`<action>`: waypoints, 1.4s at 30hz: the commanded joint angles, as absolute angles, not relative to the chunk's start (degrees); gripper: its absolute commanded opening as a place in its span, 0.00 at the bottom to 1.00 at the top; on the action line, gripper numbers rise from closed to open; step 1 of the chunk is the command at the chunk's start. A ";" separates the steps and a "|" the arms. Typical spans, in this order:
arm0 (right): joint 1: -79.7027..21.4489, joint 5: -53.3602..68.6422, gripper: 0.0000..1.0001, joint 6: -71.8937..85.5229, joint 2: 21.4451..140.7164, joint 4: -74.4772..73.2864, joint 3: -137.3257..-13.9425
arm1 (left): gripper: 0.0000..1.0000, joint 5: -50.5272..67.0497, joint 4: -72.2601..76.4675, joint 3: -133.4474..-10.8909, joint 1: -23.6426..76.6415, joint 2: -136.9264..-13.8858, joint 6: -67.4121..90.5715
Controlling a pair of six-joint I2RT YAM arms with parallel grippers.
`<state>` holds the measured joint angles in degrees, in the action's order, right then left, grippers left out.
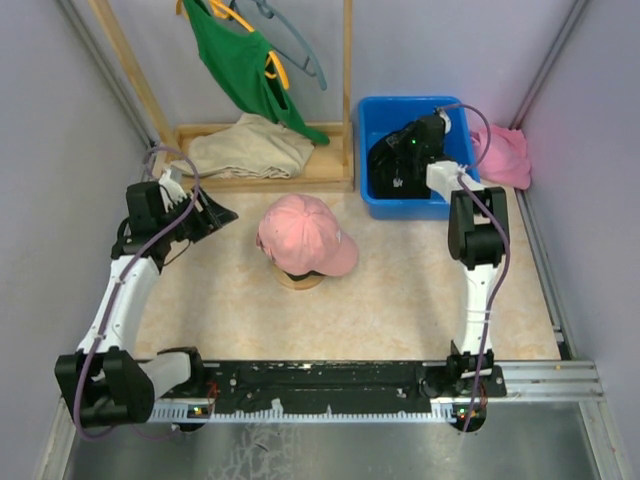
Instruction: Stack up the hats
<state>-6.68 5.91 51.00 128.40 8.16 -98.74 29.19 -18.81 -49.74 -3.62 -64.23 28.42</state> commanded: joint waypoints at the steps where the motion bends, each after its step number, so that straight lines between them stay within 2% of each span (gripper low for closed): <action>1: -5.76 7.37 0.00 46.62 122.82 12.54 -97.95 | 0.71 30.19 -22.68 -56.82 -3.95 -61.02 22.97; 6: -5.24 11.61 0.00 43.86 110.47 15.23 -89.96 | 0.74 34.83 -25.27 -64.56 -3.98 -59.10 23.48; 10: -5.27 15.57 0.00 43.08 100.66 14.39 -86.62 | 0.78 43.70 -22.18 -67.44 -3.91 -59.69 28.47; 14: -5.22 19.14 0.00 42.83 90.54 11.60 -84.58 | 0.88 53.54 -8.52 -62.62 -3.87 -58.65 38.87; 21: -5.27 28.99 0.00 45.59 76.50 6.52 -84.10 | 0.91 61.71 16.65 -56.19 -3.71 -59.30 57.52; 28: -5.79 39.82 0.00 53.70 68.39 7.30 -81.58 | 0.96 64.30 28.98 -59.32 -3.39 -60.29 66.64; 31: -8.63 39.53 0.00 53.06 66.21 3.27 -81.92 | 0.99 65.16 32.67 -61.14 -1.74 -60.65 67.85; 33: -11.48 36.68 0.00 49.72 65.10 -2.99 -83.27 | 0.99 63.91 28.40 -63.30 2.20 -60.15 62.61; 38: -16.58 32.96 0.00 48.85 62.66 -6.11 -82.43 | 0.99 51.06 1.40 -73.65 19.57 -61.10 37.50; 42: -18.64 32.12 0.00 50.27 61.90 -5.31 -81.82 | 0.99 43.44 -0.93 -71.96 25.65 -61.51 31.63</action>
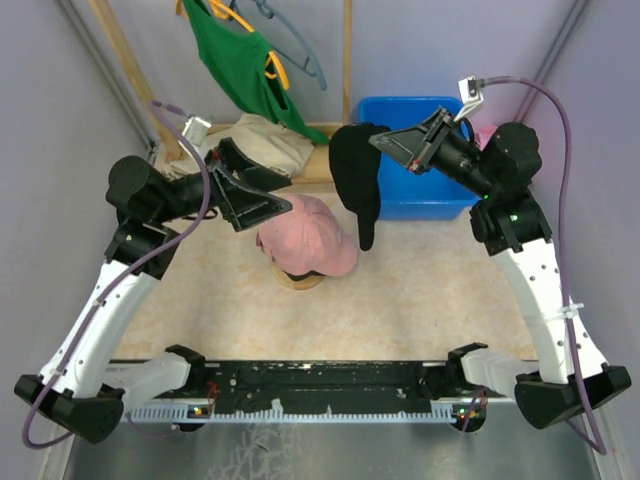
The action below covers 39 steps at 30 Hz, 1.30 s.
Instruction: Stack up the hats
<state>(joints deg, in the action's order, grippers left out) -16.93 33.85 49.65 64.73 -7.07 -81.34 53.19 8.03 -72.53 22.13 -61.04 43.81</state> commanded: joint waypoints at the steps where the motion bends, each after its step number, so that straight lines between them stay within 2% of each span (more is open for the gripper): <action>1: -18.90 32.16 0.00 50.83 61.88 -4.90 -81.72 | 0.99 41.62 -0.89 -70.99 26.41 -61.49 30.35; 11: -20.38 34.24 0.00 55.00 61.94 -2.83 -82.03 | 0.99 31.52 7.43 -65.64 33.50 -66.52 26.89; 19: -20.40 34.02 0.00 55.96 60.37 -1.16 -77.84 | 0.99 30.87 10.94 -67.39 38.74 -69.97 27.93; 29: -20.56 34.54 0.00 57.09 61.23 0.83 -76.74 | 0.99 31.22 14.53 -66.69 39.94 -71.24 29.93; 39: -23.07 34.02 0.00 58.18 61.40 2.12 -75.52 | 0.99 31.93 17.97 -69.47 42.97 -77.54 30.97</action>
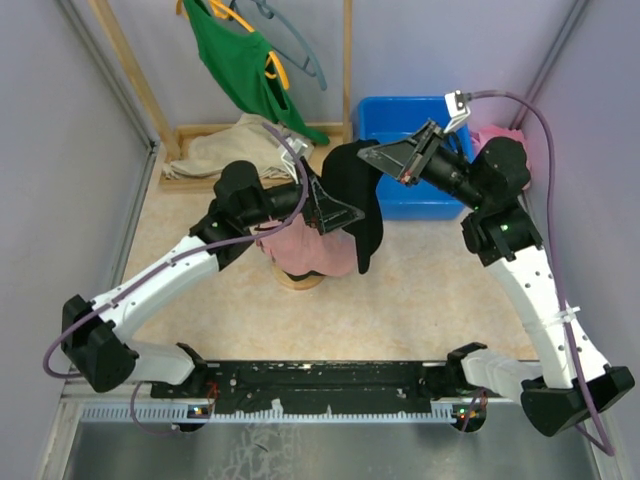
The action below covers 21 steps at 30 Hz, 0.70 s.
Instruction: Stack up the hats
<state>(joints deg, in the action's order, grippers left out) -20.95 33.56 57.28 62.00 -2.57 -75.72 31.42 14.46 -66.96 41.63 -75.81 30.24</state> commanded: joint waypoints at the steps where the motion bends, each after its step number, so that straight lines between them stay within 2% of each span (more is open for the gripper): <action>1: -23.44 33.97 0.00 58.22 61.50 2.12 -75.30 | 0.96 31.64 18.36 -69.78 43.32 -77.97 31.14; 2: -23.70 33.93 0.00 58.18 61.51 2.11 -75.06 | 0.87 31.67 18.88 -70.03 43.47 -78.42 31.50; 3: -23.95 33.99 0.00 58.11 61.48 2.11 -74.77 | 0.73 31.94 19.35 -70.36 43.57 -79.01 32.05; 5: -24.08 33.83 0.00 57.53 61.16 1.56 -74.18 | 0.32 31.33 20.13 -70.65 43.59 -79.61 33.73; 6: -24.08 33.53 0.00 56.72 60.86 0.78 -73.98 | 0.21 30.82 20.94 -70.65 43.59 -79.67 34.77; 8: -24.08 32.35 0.00 53.50 60.07 -2.83 -74.34 | 0.04 29.31 21.45 -71.12 43.59 -79.69 38.10; 10: -24.08 29.51 0.04 47.62 58.97 -7.93 -75.51 | 0.00 26.80 20.74 -71.45 43.55 -79.05 41.01; 11: -24.08 27.50 0.16 44.49 58.10 -11.01 -76.30 | 0.00 25.23 19.41 -71.79 43.51 -78.71 42.11; 12: -24.08 24.63 0.34 40.97 57.28 -13.75 -77.00 | 0.00 24.08 17.98 -72.47 43.51 -78.33 42.97; 14: -24.08 20.60 0.50 34.82 54.82 -16.53 -77.15 | 0.00 21.48 14.36 -74.30 43.50 -77.82 44.86; 17: -24.08 14.98 0.57 26.07 50.83 -19.02 -75.79 | 0.00 18.63 7.41 -79.26 43.51 -78.56 46.47; 21: -24.08 12.39 0.62 15.55 45.69 -20.78 -71.78 | 0.00 17.06 6.07 -82.04 43.45 -79.75 51.03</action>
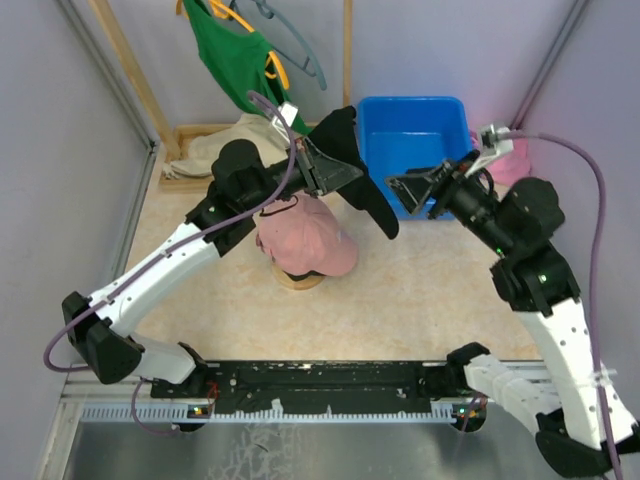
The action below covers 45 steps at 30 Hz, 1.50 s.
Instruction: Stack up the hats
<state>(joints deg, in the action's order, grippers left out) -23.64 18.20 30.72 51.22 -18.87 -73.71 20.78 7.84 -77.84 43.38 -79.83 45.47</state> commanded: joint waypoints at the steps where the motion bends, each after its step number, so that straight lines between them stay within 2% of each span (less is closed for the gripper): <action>1: -24.09 12.39 0.63 13.48 43.95 -20.19 -70.11 | 0.00 17.12 6.06 -82.81 43.50 -80.22 52.29; 4: -24.08 10.60 0.66 8.90 37.07 -16.08 -62.90 | 0.00 18.16 6.40 -85.19 43.43 -82.03 56.44; 10: -24.08 6.98 0.81 0.68 22.31 -8.38 -49.77 | 0.00 25.78 11.53 -88.19 42.02 -86.82 69.19; 12: -24.13 6.47 0.82 -1.91 19.56 -7.10 -47.43 | 0.00 27.23 12.08 -89.55 42.01 -88.22 71.40; 16: -24.10 4.77 0.80 -4.29 17.42 -6.57 -45.38 | 0.00 28.14 13.11 -89.91 42.01 -89.03 73.88; 23: -24.08 8.19 0.73 -0.96 20.31 -8.25 -46.10 | 0.00 28.09 11.68 -92.38 41.85 -89.39 73.71; 37: -24.08 10.77 0.71 0.53 22.99 -8.53 -46.30 | 0.00 31.13 11.39 -96.30 40.43 -91.36 75.79; 45: -24.08 12.00 0.66 1.48 28.36 -5.35 -46.83 | 0.00 31.97 12.68 -96.93 40.43 -91.73 77.58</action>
<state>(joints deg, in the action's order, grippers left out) -23.64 11.07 0.73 25.47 -9.39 -45.36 30.68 9.04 -94.37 40.71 -91.55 76.31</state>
